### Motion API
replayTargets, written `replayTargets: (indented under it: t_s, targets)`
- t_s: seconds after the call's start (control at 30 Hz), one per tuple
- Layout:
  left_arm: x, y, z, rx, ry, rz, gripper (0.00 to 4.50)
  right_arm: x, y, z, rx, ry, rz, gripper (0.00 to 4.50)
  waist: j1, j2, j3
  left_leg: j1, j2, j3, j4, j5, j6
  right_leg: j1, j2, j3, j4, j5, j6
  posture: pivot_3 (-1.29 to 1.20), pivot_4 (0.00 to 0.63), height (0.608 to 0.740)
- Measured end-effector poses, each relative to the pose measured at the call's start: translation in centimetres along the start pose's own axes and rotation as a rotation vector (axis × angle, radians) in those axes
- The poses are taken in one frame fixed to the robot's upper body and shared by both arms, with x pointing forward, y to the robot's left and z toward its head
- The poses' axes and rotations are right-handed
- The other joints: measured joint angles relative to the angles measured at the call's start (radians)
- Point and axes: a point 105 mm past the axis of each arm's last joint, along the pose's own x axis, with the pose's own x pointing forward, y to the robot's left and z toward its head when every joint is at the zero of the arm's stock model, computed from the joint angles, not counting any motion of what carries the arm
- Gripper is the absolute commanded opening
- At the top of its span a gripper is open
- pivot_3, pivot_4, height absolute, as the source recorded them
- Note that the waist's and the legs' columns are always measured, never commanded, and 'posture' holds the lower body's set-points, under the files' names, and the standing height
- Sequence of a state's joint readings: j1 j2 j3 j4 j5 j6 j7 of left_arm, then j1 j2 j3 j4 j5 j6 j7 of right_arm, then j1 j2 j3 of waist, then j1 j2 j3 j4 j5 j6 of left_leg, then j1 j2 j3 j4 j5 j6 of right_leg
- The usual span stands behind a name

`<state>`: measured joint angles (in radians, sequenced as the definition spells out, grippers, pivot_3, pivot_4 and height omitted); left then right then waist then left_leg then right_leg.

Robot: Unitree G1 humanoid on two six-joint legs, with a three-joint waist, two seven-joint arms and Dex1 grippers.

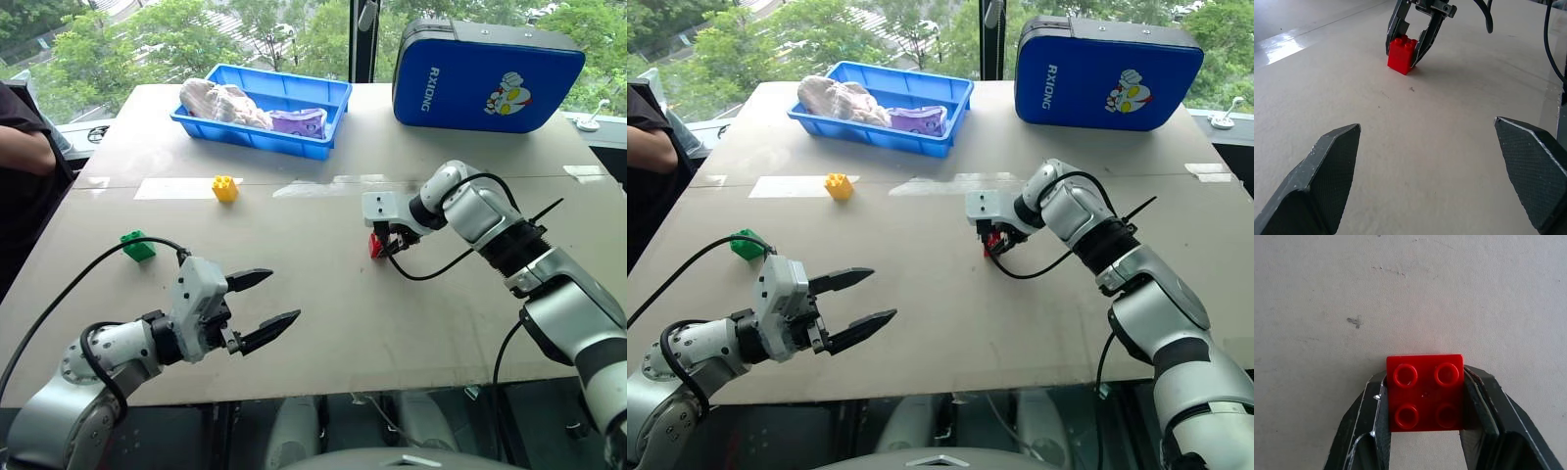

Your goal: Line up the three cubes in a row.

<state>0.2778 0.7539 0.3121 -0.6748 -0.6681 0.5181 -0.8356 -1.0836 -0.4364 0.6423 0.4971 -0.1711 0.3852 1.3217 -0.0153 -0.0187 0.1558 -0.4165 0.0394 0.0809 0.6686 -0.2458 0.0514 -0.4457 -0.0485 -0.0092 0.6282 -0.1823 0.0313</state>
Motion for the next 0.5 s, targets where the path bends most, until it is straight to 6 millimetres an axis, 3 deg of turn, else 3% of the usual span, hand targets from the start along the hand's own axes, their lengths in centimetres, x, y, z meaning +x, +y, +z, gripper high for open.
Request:
replayTargets:
  t_s: [0.03,0.07,0.1,0.23,0.4,0.5]
  targets:
    - [0.0,0.0,0.1,0.002,-0.001,0.001,4.50,0.0,0.0,0.0,0.003,-0.003,0.002,1.31,0.000,0.000,0.000,0.000,0.000,0.000,0.000,0.000,0.000,0.000,0.000,0.000,0.000,0.000,0.000,0.00,0.150,0.740]
    - [0.0,0.0,0.1,0.003,-0.001,0.002,4.50,0.1,-0.1,0.0,0.005,-0.006,0.003,2.11,-0.001,0.000,0.000,0.000,0.000,0.000,0.000,0.000,0.000,0.000,0.000,0.000,0.000,0.000,0.000,0.00,0.150,0.740]
    - [0.0,0.0,0.1,0.003,-0.001,0.002,4.50,0.1,-0.1,0.0,0.006,-0.008,0.003,2.31,-0.001,0.000,0.000,0.000,0.000,0.000,0.000,0.000,0.000,0.000,0.000,0.000,0.000,0.000,0.000,0.00,0.150,0.740]
    - [0.0,0.0,0.0,0.000,0.001,0.005,4.50,0.3,-0.2,-0.8,0.031,0.011,0.009,3.96,-0.001,0.000,0.000,0.000,0.000,0.000,0.000,0.000,0.000,0.000,0.000,0.000,0.000,0.000,0.000,0.00,0.150,0.740]
    - [-0.1,0.0,-0.2,-0.011,0.004,0.015,4.50,-0.4,-0.2,-0.2,0.036,-0.030,0.016,3.96,-0.001,0.000,0.000,0.000,0.000,0.000,-0.001,0.000,0.000,0.000,0.000,0.000,0.000,0.000,0.000,0.00,0.150,0.740]
    - [-0.5,1.1,-0.2,-0.055,-0.041,0.086,4.50,-2.2,0.1,1.4,0.049,-0.162,-0.005,3.96,0.002,0.001,0.001,0.000,0.001,-0.001,-0.001,0.000,0.000,0.000,0.000,0.000,-0.001,0.000,0.000,0.00,0.150,0.740]
